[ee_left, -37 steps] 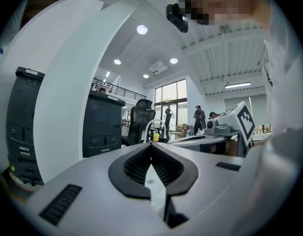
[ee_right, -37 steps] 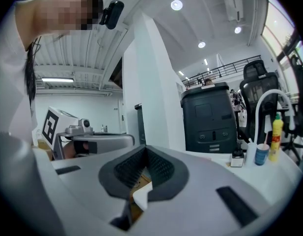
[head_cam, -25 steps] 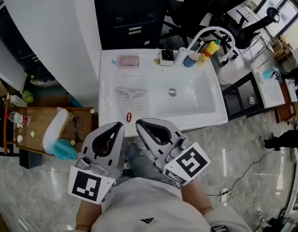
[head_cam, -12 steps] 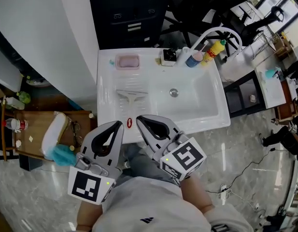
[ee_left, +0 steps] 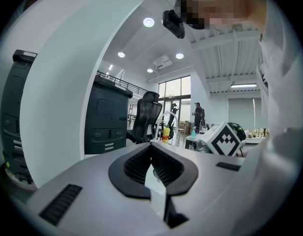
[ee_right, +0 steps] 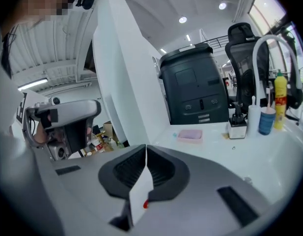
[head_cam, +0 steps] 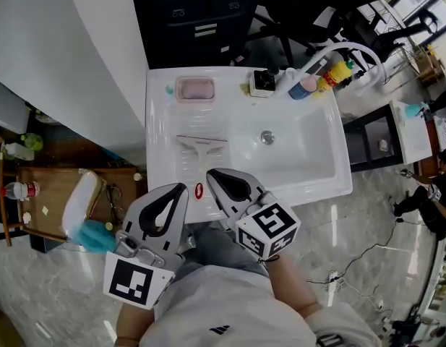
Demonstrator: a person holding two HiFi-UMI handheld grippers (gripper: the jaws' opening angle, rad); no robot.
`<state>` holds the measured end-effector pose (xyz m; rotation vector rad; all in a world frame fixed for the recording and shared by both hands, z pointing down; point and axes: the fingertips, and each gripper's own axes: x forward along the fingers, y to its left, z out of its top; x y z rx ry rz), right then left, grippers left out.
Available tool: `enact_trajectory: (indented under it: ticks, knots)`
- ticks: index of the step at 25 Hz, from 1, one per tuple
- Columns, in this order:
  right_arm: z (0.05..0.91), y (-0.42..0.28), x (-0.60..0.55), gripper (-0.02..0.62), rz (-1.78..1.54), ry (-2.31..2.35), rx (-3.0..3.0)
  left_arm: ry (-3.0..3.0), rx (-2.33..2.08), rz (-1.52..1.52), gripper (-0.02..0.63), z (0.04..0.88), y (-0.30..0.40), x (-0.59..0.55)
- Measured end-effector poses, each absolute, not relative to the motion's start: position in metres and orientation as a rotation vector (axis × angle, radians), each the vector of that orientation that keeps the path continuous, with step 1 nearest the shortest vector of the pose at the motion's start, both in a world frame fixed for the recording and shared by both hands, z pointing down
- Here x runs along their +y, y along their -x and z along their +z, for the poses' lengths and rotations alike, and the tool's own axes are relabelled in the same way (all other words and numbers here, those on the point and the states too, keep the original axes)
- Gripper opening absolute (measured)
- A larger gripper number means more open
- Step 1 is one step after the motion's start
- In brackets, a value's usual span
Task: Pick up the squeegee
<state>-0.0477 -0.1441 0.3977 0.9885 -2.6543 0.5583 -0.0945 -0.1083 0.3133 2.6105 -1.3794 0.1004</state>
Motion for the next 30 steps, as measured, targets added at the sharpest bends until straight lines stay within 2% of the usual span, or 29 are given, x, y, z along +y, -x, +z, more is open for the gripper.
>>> enact_trajectory:
  ticks: [10,30]
  knots:
    - [0.452,0.049,-0.168,0.017,0.727,-0.988,-2.525,-2.591,-1.302,0.129,0.014,0.334,0.094,-0.130]
    - [0.538,0.053,-0.178,0.101,0.990,-0.919,-2.284,-2.487,-1.297,0.197,0.014,0.372,0.103,-0.152]
